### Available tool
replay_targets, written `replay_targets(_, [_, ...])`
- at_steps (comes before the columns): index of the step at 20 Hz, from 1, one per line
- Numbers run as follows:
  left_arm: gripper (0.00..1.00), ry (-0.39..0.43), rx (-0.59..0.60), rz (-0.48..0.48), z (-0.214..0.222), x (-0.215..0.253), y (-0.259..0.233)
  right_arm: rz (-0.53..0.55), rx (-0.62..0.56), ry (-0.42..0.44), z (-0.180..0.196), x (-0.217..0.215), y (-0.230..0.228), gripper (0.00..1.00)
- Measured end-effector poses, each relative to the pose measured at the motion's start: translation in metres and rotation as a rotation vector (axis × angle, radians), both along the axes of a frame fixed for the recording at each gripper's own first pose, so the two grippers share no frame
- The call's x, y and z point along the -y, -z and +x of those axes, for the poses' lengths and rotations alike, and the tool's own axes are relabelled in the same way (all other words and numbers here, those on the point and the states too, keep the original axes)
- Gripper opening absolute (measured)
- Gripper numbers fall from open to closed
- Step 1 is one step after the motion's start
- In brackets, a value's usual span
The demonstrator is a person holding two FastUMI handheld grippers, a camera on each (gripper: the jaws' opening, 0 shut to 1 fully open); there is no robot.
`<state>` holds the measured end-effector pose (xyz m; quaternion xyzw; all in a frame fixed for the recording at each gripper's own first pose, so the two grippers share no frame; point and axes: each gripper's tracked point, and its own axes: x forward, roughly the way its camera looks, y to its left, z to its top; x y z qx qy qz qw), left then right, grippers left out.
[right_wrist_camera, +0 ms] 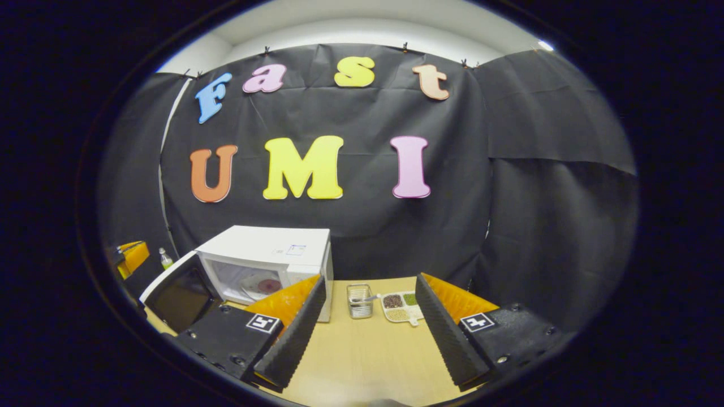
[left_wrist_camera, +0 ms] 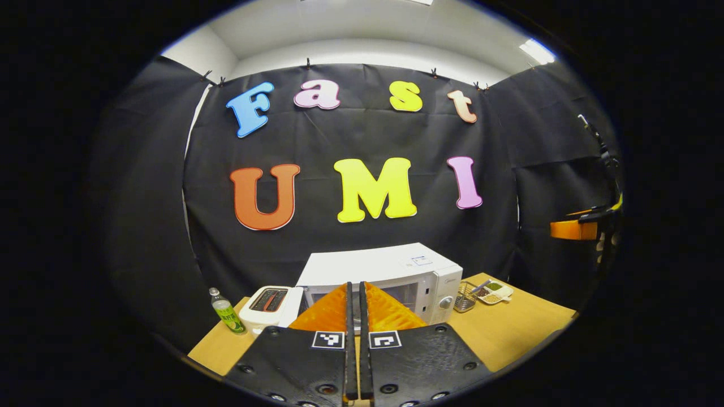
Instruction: Open the microwave oven with the left hand, put the food in, and close the microwave oven.
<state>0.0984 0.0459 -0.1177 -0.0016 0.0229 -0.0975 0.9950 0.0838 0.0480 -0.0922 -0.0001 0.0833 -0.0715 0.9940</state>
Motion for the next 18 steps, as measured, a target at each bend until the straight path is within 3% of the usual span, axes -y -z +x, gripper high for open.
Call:
replay_targets(1, [0.00, -0.014, 0.004, -0.012, 0.001, -0.006, 0.001, 0.000, -0.002, 0.008, -0.003, 0.002, -0.002, 0.92])
replay_targets(2, [0.00, -0.041, -0.003, -0.019, 0.003, -0.020, 0.006, -0.001, -0.002, 0.015, -0.005, 0.004, -0.005, 0.92])
replay_targets(3, [0.00, -0.061, -0.016, -0.028, 0.003, -0.031, 0.012, -0.006, 0.001, 0.025, -0.006, 0.005, -0.006, 1.00])
replay_targets(4, [0.00, -0.059, -0.038, -0.049, 0.001, -0.036, 0.019, -0.004, -0.001, 0.025, -0.007, 0.004, -0.008, 1.00])
replay_targets(5, [0.00, -0.068, -0.059, -0.071, -0.002, -0.046, 0.024, -0.001, -0.004, 0.019, -0.007, 0.001, -0.009, 0.92])
replay_targets(8, [0.00, -0.174, -0.060, 0.006, -0.012, -0.100, 0.040, -0.002, -0.008, 0.017, -0.005, -0.006, -0.011, 0.92])
replay_targets(11, [0.00, -0.238, -0.097, 0.021, -0.030, -0.142, 0.072, 0.022, -0.036, 0.016, -0.001, -0.015, -0.007, 0.92])
replay_targets(12, [0.00, -0.262, -0.132, 0.032, -0.038, -0.156, 0.091, 0.036, -0.042, 0.011, 0.000, -0.020, -0.007, 1.00])
replay_targets(13, [0.00, -0.275, -0.160, 0.029, -0.044, -0.166, 0.107, 0.046, -0.045, 0.011, 0.001, -0.023, -0.007, 0.92])
replay_targets(14, [0.00, -0.286, -0.193, 0.014, -0.050, -0.173, 0.125, 0.051, -0.046, 0.016, 0.001, -0.027, -0.008, 1.00])
replay_targets(18, [0.00, -0.280, -0.279, -0.023, -0.063, -0.179, 0.178, 0.065, -0.057, 0.005, -0.004, -0.046, -0.011, 1.00])
